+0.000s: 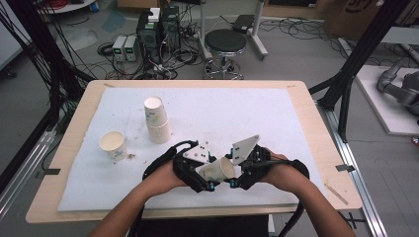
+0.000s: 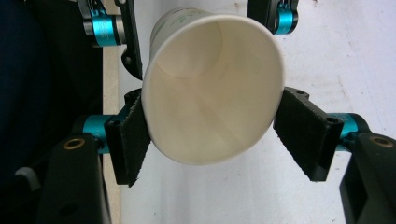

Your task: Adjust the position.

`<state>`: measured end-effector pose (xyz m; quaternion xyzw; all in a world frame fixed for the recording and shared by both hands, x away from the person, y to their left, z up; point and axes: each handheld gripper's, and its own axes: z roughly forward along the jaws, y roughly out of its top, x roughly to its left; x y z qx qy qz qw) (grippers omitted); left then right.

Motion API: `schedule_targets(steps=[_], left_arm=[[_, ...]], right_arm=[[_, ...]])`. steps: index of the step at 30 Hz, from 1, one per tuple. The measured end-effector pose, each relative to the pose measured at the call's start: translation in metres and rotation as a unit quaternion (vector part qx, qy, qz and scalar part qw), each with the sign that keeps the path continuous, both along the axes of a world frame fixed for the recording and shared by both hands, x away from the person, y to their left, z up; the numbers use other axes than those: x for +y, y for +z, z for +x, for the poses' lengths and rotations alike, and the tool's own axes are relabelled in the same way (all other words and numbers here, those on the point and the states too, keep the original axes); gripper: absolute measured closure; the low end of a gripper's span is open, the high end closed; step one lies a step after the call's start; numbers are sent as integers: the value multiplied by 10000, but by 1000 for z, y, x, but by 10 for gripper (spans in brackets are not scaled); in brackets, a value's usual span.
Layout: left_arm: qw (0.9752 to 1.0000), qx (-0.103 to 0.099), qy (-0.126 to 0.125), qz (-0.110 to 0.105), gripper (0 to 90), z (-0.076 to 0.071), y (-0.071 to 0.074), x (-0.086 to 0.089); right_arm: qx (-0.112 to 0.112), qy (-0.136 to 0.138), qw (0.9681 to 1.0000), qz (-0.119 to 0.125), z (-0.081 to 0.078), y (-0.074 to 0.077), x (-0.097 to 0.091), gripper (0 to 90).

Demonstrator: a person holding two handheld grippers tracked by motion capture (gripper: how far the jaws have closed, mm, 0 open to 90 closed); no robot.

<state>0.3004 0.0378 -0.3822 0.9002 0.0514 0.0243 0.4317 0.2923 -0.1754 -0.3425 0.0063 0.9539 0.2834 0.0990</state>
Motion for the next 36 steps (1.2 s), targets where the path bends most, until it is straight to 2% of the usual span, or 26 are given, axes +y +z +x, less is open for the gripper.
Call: schedule_targets(steps=[3,4,7,17,24,28,31,36], left_arm=[[10000,19,2,66,236,1,-1,-1],[10000,41,18,55,239,1,-1,-2],[9999,64,-12,87,258,2,-1,-3],[9997,155,-115,179,342,2,-4,-8],[9997,186,-133,108,359,1,-5,-8],[9998,188,-113,19,359,1,-6,-7],[9997,239,-67,-35,353,2,-7,-5],[9990,328,227,-223,326,5,-14,3]], right_arm=[[-73,-5,9999,-95,0,1,1,302],[-20,-7,9999,-115,0,0,2,302],[-73,25,9998,-158,0,0,3,302],[-36,40,9995,-312,-2,-3,6,304],[51,44,9998,-194,-2,-3,4,311],[112,6,9999,22,0,-5,1,284],[218,-74,9992,340,1,-4,-3,255],[354,-265,9932,1074,2,-1,-17,242]])
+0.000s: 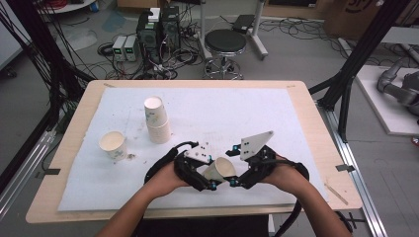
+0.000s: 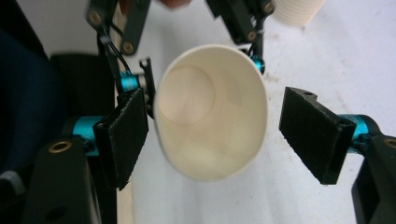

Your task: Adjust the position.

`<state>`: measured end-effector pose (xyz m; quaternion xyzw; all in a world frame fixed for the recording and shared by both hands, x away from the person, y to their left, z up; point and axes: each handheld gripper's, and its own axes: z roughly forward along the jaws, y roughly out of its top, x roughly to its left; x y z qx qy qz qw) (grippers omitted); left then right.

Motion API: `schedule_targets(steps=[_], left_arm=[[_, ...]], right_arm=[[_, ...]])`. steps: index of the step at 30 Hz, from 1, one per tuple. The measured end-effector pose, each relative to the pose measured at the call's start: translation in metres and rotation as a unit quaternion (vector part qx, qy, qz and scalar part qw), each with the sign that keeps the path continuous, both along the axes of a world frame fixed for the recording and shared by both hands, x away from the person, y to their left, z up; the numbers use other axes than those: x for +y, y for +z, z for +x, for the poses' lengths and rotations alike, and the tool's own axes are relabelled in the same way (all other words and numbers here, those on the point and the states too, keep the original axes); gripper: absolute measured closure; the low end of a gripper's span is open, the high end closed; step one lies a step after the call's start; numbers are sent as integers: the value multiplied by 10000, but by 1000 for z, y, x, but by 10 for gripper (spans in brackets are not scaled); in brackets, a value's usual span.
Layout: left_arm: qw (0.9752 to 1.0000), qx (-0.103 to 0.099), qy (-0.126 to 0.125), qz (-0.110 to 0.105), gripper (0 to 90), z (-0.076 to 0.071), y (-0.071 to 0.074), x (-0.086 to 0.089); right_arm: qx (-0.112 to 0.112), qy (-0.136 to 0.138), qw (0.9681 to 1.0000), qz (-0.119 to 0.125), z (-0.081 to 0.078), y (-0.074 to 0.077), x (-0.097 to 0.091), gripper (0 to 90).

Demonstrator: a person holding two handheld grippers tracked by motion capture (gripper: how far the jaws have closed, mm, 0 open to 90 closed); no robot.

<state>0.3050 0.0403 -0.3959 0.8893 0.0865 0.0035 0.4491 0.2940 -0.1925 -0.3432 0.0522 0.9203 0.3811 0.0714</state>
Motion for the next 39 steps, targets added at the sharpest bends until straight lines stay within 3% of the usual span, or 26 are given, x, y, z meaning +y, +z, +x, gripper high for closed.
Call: schedule_targets(steps=[3,6,13,17,20,25,28,34,36,39], left_arm=[[9995,51,220,-211,312,1,-4,6],[9983,105,363,-445,304,3,-7,11],[9947,-15,618,-822,300,1,-15,23],[9889,-153,860,-1199,298,0,-19,33],[9841,-263,1028,-1424,298,1,-21,41],[9753,-329,1278,-1770,295,1,-25,52],[9706,-411,1389,-1924,291,-1,-26,57],[9607,-528,1541,-2246,292,-5,-28,65],[9561,-530,1598,-2398,292,-6,-29,68],[9531,-595,1668,-2456,292,-6,-30,71]], right_arm=[[57,-191,9994,291,0,-2,-11,242],[180,-418,9967,672,-1,-6,-24,242],[341,-974,9859,1321,-2,-24,-54,228],[260,-1286,9785,1592,-4,-37,-66,222],[15,-1578,9734,1659,-4,-44,-73,223],[-209,-2073,9615,1790,-4,-53,-86,223],[-172,-2293,9558,1831,-2,-60,-95,223],[-211,-2528,9513,1753,1,-66,-105,224],[-222,-2551,9503,1770,1,-66,-106,224],[-272,-2592,9492,1763,2,-67,-106,229]])
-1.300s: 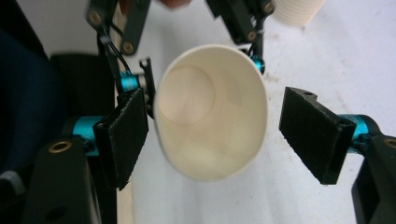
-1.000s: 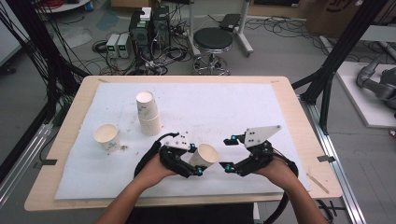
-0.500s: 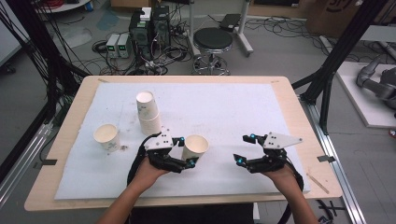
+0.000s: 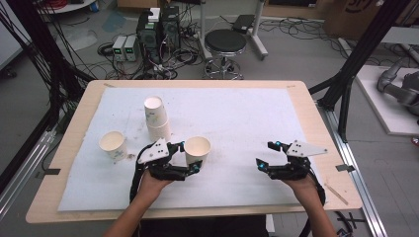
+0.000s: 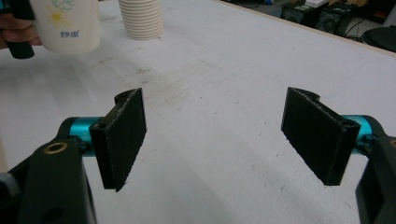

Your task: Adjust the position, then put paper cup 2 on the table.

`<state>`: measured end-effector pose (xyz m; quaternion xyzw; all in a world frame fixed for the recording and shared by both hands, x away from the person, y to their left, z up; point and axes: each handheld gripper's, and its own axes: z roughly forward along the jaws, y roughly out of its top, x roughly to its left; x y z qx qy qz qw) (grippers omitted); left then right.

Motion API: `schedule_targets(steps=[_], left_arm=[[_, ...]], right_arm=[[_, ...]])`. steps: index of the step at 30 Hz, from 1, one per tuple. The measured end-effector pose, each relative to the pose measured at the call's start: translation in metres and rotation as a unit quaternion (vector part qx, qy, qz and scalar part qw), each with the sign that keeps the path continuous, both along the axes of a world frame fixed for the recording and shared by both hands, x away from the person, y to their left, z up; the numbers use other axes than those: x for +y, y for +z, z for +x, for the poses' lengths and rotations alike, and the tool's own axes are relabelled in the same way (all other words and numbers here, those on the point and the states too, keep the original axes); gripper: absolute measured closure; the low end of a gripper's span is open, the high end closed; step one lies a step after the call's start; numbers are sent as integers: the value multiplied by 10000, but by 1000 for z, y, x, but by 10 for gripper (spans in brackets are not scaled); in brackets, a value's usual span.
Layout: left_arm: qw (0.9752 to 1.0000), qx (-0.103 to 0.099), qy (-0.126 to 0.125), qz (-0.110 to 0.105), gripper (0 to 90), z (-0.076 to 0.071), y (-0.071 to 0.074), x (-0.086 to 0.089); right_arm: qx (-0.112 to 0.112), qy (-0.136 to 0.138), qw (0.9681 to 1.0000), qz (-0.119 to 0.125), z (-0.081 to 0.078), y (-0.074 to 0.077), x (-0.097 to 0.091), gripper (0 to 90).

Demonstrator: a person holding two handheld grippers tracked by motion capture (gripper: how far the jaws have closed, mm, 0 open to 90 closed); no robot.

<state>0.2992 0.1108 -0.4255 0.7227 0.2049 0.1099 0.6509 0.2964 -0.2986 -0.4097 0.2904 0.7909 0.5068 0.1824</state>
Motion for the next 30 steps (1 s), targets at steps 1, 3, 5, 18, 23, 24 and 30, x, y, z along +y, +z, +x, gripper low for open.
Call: schedule_targets(steps=[1,3,5,18,23,24,30], left_arm=[[10000,-4,28,-20,292,0,0,1],[10000,-20,78,-42,292,-1,-1,3],[9999,-38,117,-22,292,-1,-2,5],[9992,-49,391,-54,292,-3,-3,14],[9992,-71,386,-18,291,-2,-3,11],[9992,-74,388,-20,292,-2,-2,11],[9991,-63,415,12,291,0,-3,8]], right_arm=[[-3,-2,10000,6,0,0,0,229],[-32,-25,10000,-22,1,0,1,229],[-27,-54,10000,16,1,1,1,229],[-81,-108,9999,41,1,4,-1,229],[-119,-158,9998,43,0,5,-5,229],[-108,-165,9998,58,0,5,-5,229],[-141,-175,9997,72,-2,6,-7,229]])
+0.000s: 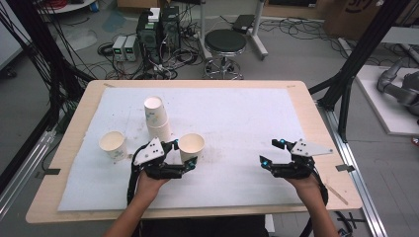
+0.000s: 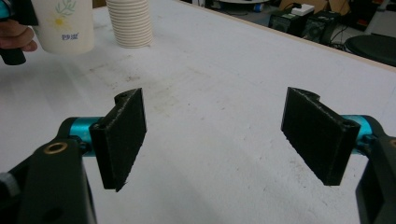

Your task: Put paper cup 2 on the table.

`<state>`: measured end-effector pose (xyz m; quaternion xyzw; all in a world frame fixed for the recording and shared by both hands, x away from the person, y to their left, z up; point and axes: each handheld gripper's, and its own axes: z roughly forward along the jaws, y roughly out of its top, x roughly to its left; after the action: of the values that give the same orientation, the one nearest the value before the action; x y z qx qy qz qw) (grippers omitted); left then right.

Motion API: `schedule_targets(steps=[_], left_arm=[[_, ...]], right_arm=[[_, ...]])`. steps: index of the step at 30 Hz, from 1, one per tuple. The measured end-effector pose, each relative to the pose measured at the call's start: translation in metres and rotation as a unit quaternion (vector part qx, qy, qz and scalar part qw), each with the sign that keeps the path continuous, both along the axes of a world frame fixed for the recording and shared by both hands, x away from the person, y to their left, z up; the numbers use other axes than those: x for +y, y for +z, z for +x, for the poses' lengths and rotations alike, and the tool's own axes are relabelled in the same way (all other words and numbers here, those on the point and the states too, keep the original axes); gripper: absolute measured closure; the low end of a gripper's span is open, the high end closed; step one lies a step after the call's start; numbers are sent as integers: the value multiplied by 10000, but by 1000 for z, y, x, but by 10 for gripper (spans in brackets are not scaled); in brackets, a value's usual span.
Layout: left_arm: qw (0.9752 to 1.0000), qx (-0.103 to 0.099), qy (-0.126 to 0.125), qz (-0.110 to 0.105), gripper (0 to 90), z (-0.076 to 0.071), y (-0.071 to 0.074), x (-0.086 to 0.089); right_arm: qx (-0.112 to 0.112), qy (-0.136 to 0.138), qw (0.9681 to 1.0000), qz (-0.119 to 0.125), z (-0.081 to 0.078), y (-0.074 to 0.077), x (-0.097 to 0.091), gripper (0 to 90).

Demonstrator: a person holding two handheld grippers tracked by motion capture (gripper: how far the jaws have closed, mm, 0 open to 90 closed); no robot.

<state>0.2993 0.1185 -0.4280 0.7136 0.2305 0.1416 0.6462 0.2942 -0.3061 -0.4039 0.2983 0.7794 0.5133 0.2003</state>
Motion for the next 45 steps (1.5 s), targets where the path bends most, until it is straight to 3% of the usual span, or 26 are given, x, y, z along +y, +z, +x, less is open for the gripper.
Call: schedule_targets(steps=[5,9,23,27,29,33,40,45], left_arm=[[10000,-21,35,58,291,5,1,-6],[9999,-37,129,-21,291,13,6,-14],[9997,-238,2,23,296,52,22,-63],[9999,-101,4,136,296,67,15,-80],[9997,-12,134,204,297,73,9,-87],[9994,205,258,133,301,84,0,-96],[9986,328,283,315,306,94,-6,-114],[9960,495,331,669,309,101,-12,-129]], right_arm=[[19,26,10000,-63,-1,-2,-1,229],[24,27,10000,-50,-4,-2,-2,229],[-34,21,10000,64,-4,0,-11,229],[-30,22,9999,98,-5,1,-12,229],[-30,37,9999,99,-5,1,-12,229],[-24,41,9999,96,-5,1,-12,229],[-18,26,9999,126,-4,1,-14,228],[-24,37,9999,140,-5,1,-14,229]])
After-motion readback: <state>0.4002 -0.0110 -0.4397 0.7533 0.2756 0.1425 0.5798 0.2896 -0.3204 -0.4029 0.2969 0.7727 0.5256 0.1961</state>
